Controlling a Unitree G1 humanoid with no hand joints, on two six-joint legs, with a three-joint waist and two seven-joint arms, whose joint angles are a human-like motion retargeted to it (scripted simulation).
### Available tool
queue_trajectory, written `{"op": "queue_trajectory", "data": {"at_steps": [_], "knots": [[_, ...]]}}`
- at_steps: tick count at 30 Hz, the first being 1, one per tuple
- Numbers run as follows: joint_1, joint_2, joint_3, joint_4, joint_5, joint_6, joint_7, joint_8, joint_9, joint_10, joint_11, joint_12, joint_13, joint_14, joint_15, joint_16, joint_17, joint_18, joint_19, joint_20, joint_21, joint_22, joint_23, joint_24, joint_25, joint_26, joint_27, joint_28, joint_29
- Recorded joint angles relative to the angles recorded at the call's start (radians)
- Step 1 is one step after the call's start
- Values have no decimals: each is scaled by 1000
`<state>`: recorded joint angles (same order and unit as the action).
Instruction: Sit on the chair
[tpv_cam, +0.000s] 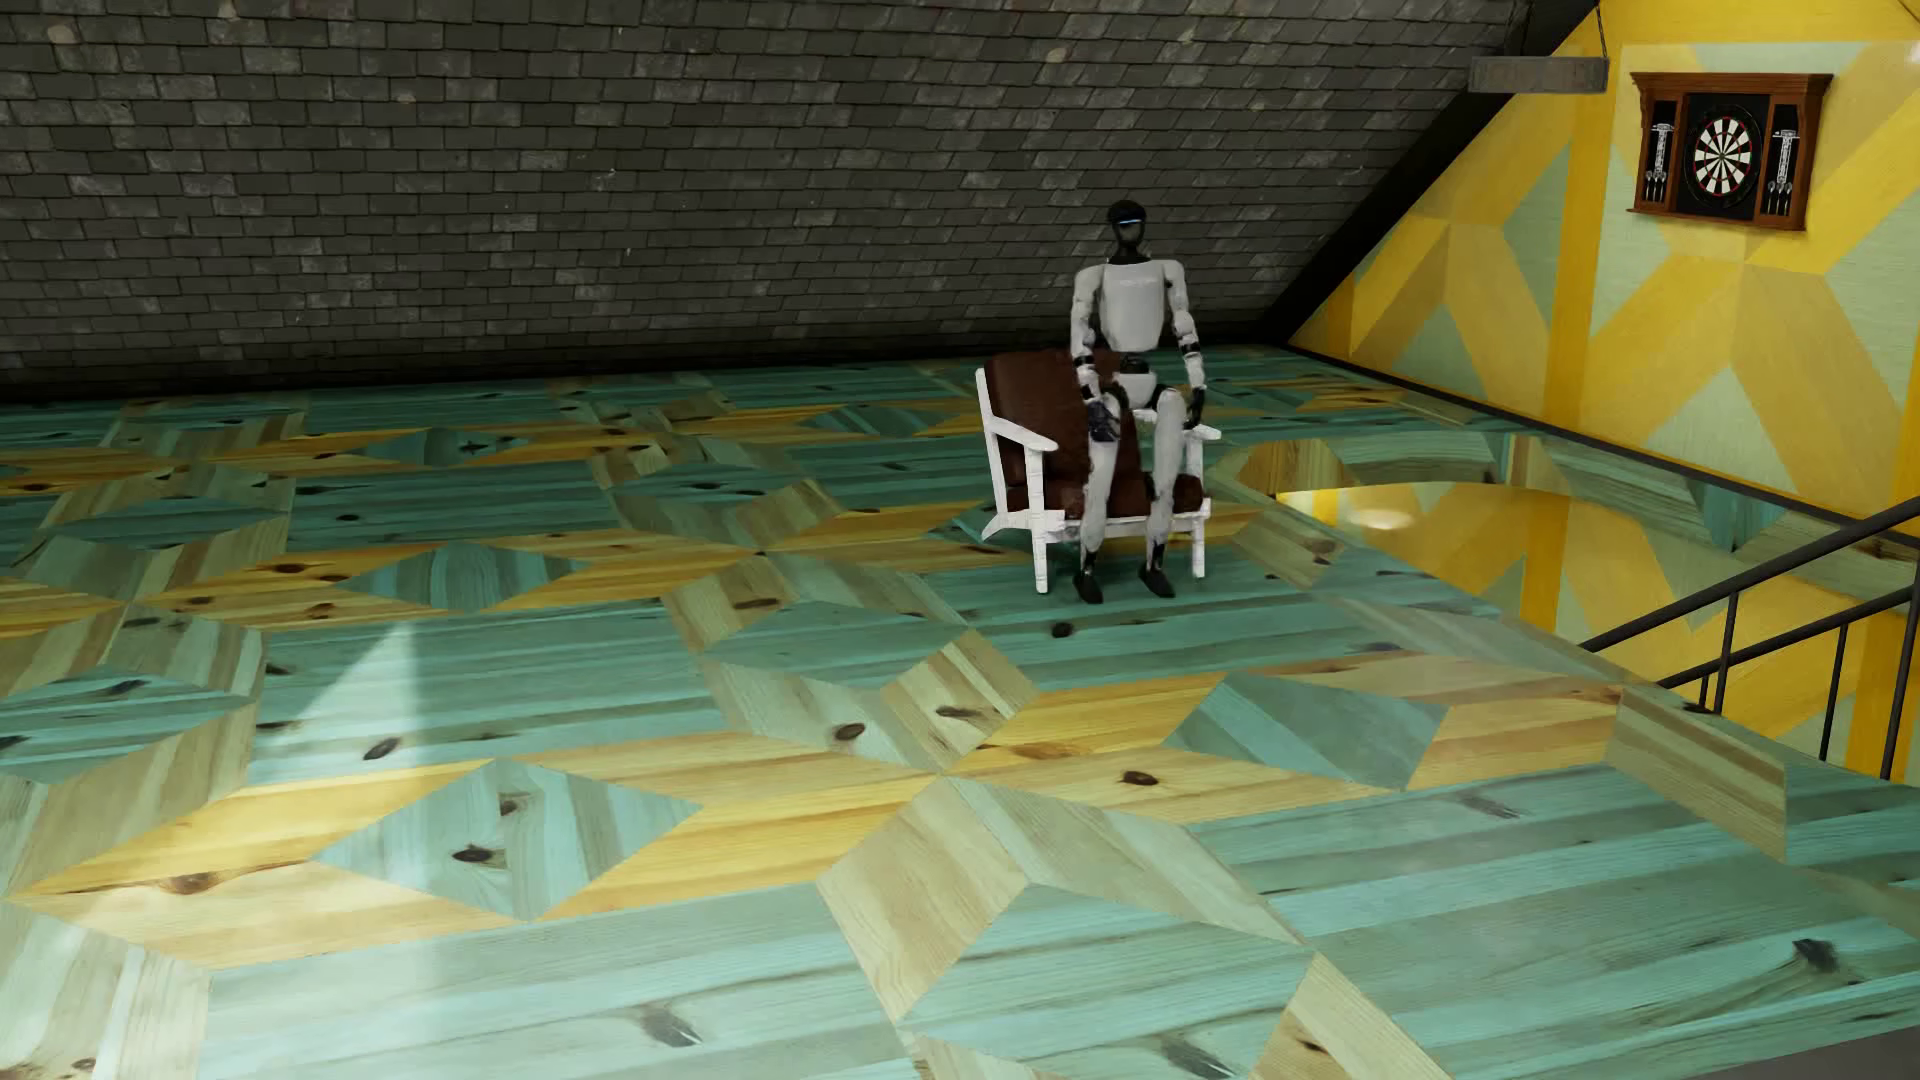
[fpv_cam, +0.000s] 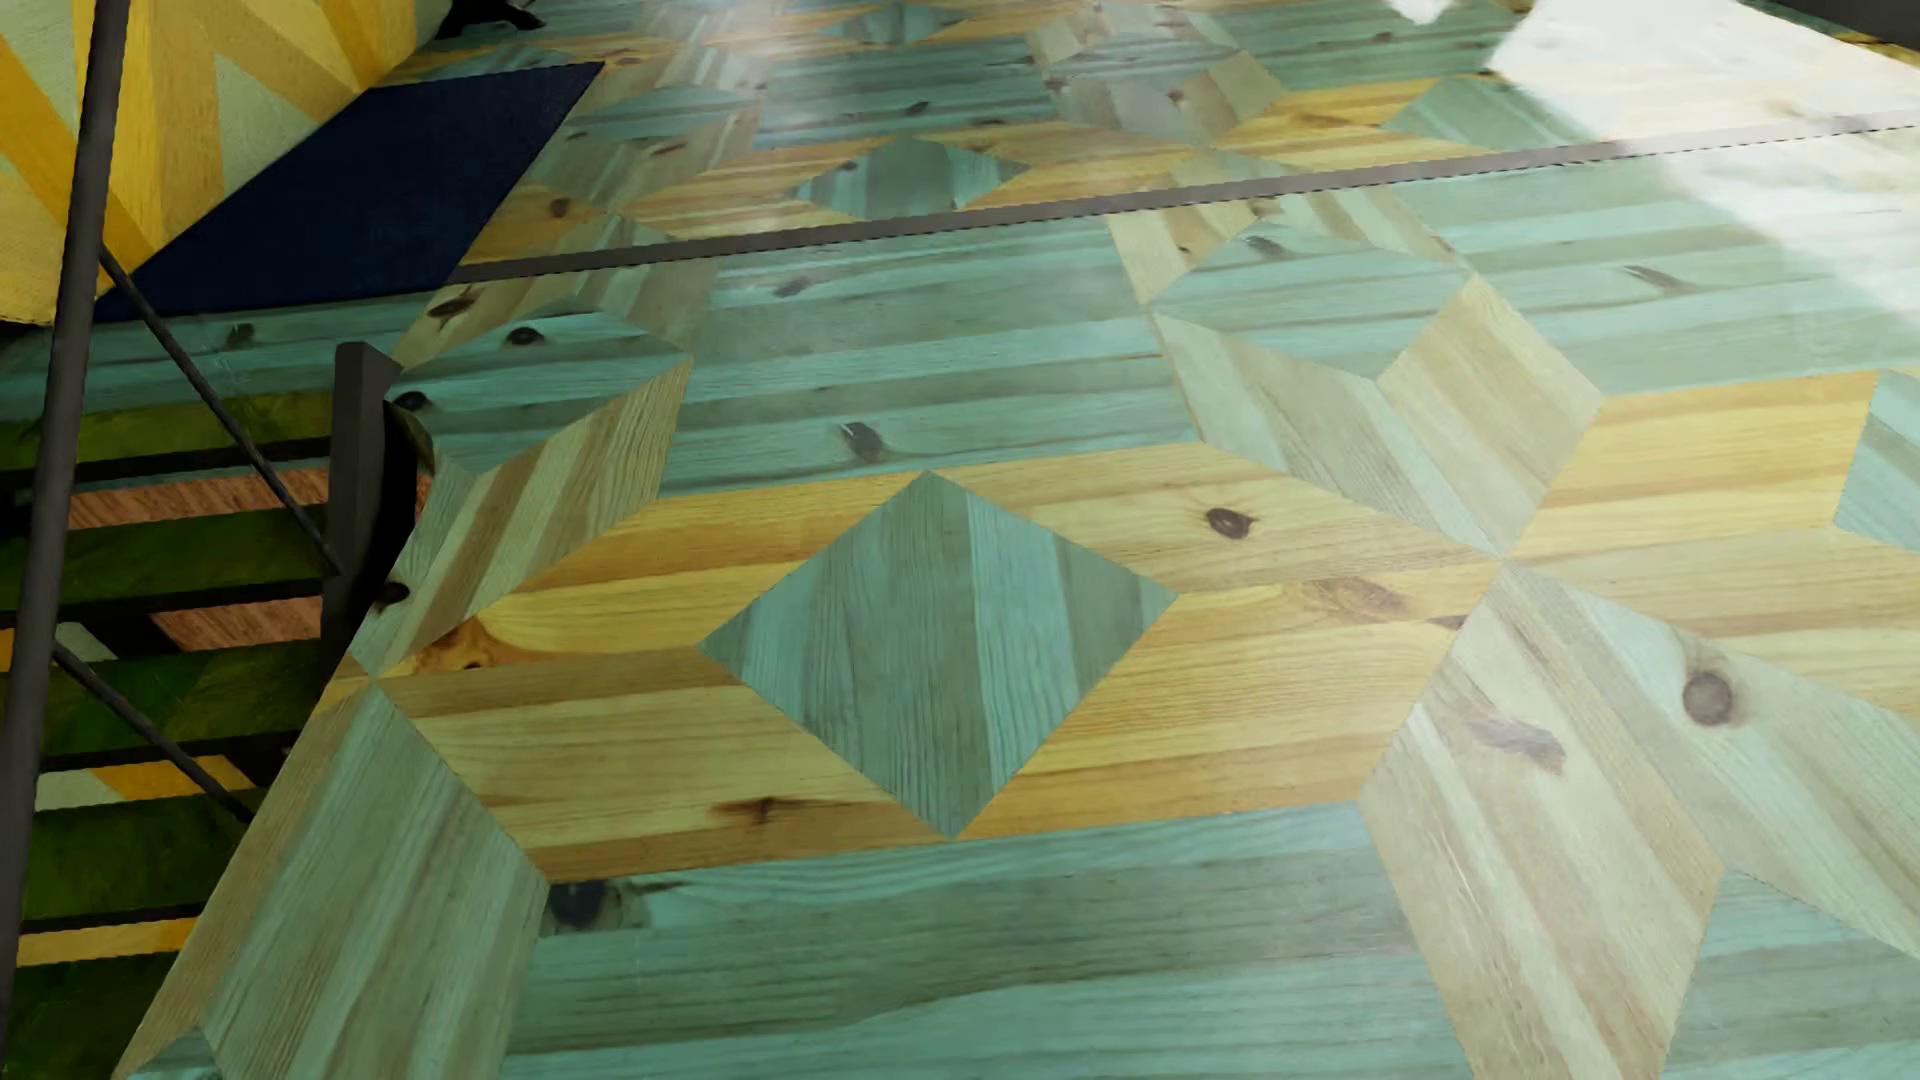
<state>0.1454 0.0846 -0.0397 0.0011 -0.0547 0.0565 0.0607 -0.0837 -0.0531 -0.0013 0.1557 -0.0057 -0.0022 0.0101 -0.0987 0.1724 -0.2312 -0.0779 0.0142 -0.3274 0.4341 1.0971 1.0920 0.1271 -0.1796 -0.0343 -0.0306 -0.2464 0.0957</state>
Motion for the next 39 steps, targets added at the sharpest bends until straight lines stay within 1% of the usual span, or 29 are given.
{"op": "queue_trajectory", "data": {"at_steps": [1,2,3,4,5,6,7,8,9,10,11,12,14,17,19,21,23,25,26,28,31,32,33,34,35,36,37,38,39], "knots": [[-1,-2,-3,-1,1,2,2,1,4,1,1,-8,-17,-1,3,0,-30,3,-3,-8,13,-16,-9,26,25,-8,22,10,-7],[4,-1,-4,0,-2,2,6,-3,4,0,4,-19,-21,-3,2,28,-70,2,2,-13,27,-21,-37,11,14,4,33,20,9],[0,-3,-3,2,-5,0,8,-5,1,1,3,-33,-26,-1,2,61,-112,-4,7,-15,38,-24,-60,7,-22,-6,9,-11,38],[-2,-4,-3,1,-4,-1,11,-9,0,3,3,-45,-30,-2,2,95,-149,-4,5,-21,38,-35,-76,39,-58,-24,-12,-49,54],[3,4,-3,0,-3,-3,13,-12,2,3,1,-52,-32,-2,1,123,-176,-3,2,-33,30,-36,-70,59,-74,-32,-19,-56,63],[7,9,-3,-1,-2,-3,13,-13,2,2,-1,-58,-35,-2,0,140,-190,-2,2,-32,23,-14,-41,71,-70,-41,-13,-35,46],[7,9,-2,-1,-3,-2,12,-13,0,2,1,-63,-37,-2,-1,149,-198,0,4,-19,13,26,-2,65,-49,-49,-1,8,14],[8,12,-2,-1,-5,-2,12,-17,-4,1,0,-66,-36,-2,-3,150,-200,-1,7,-1,-1,80,38,43,-23,-48,14,59,-26],[15,16,-2,-2,-6,0,14,-21,-3,-2,0,-68,-38,-3,-4,145,-196,-1,8,14,-11,131,76,18,-5,-36,26,119,-60],[15,18,-2,-2,-6,0,15,-24,-6,0,0,-66,-35,-3,-6,140,-193,0,7,25,-20,171,101,-9,3,-25,33,166,-90],[11,21,-3,-4,-6,0,13,-25,-8,6,0,-65,-30,-4,-7,138,-190,1,6,36,-25,196,112,-30,3,-18,37,187,-97],[11,21,-3,-4,-7,1,12,-24,-10,4,0,-58,-23,-3,-8,137,-189,0,6,36,-28,199,109,-30,-1,-17,34,186,-92],[14,23,-3,-3,-7,2,13,-25,-13,2,0,-38,-4,-3,-10,140,-181,-1,6,28,-27,165,77,-4,-17,-29,22,146,-67],[15,20,-2,-2,-5,2,12,-22,-12,-3,0,-10,9,-1,-8,119,-142,-3,5,19,-15,106,36,24,-38,-46,7,106,-46],[13,19,-2,0,-3,3,13,-21,-6,-1,0,-5,5,2,-6,93,-106,-4,3,15,1,90,26,20,-40,-46,8,89,-37],[6,17,-1,0,-2,3,11,-19,11,9,-1,-13,-9,3,0,69,-73,-1,1,2,28,77,16,11,-30,-30,17,80,-22],[-12,15,0,1,3,1,5,-16,32,35,-2,-27,-22,2,8,58,-60,2,-8,-15,46,59,-15,-16,-28,-10,18,55,6],[-29,2,0,4,7,1,4,-18,67,67,25,-53,-53,2,7,59,-70,3,-12,-41,69,21,-42,-22,-20,4,26,25,35],[-43,-20,3,4,5,2,5,-12,89,84,54,-73,-80,4,3,60,-81,6,-14,-57,92,-5,-58,-13,-25,12,26,17,65],[-102,-67,7,8,8,0,-2,-2,124,160,112,-116,-126,-8,-3,67,-103,10,-22,-103,139,-39,-96,4,-49,17,11,6,117],[-240,-163,9,29,4,0,-16,17,212,328,216,-211,-213,-35,-14,93,-129,-7,-16,-187,212,-106,-161,30,-81,6,-3,1,144],[-295,-209,9,40,3,2,-19,23,248,381,257,-250,-251,-42,-17,104,-139,-16,-9,-211,240,-129,-185,31,-86,2,-9,5,147],[-341,-262,10,47,-5,-2,-17,28,284,418,305,-283,-289,-47,-21,120,-148,-22,2,-228,275,-154,-214,26,-93,0,-13,13,152],[-382,-308,9,50,-13,-7,-21,33,326,448,346,-316,-329,-49,-31,132,-158,-26,11,-253,317,-177,-242,21,-104,-7,-26,34,142],[-425,-347,9,58,-17,-5,-20,35,367,483,380,-351,-370,-50,-51,142,-164,-38,9,-276,373,-194,-259,21,-115,-4,-20,71,117],[-478,-393,10,53,-28,-15,-34,63,420,527,430,-387,-434,-62,-109,150,-179,-40,8,-299,363,-198,-262,31,-111,-85,-102,66,164],[-524,-435,8,58,-38,-17,-37,68,460,563,471,-420,-477,-64,-132,164,-184,-50,6,-326,405,-218,-274,34,-126,-95,-114,77,153],[-577,-482,9,68,-52,-17,-39,68,496,607,514,-459,-524,-70,-150,178,-188,-65,18,-357,455,-237,-280,39,-138,-103,-118,82,142],[-634,-531,12,78,-68,-21,-44,68,536,660,562,-498,-571,-79,-157,198,-190,-81,40,-387,500,-266,-285,53,-155,-117,-129,77,132]]}}
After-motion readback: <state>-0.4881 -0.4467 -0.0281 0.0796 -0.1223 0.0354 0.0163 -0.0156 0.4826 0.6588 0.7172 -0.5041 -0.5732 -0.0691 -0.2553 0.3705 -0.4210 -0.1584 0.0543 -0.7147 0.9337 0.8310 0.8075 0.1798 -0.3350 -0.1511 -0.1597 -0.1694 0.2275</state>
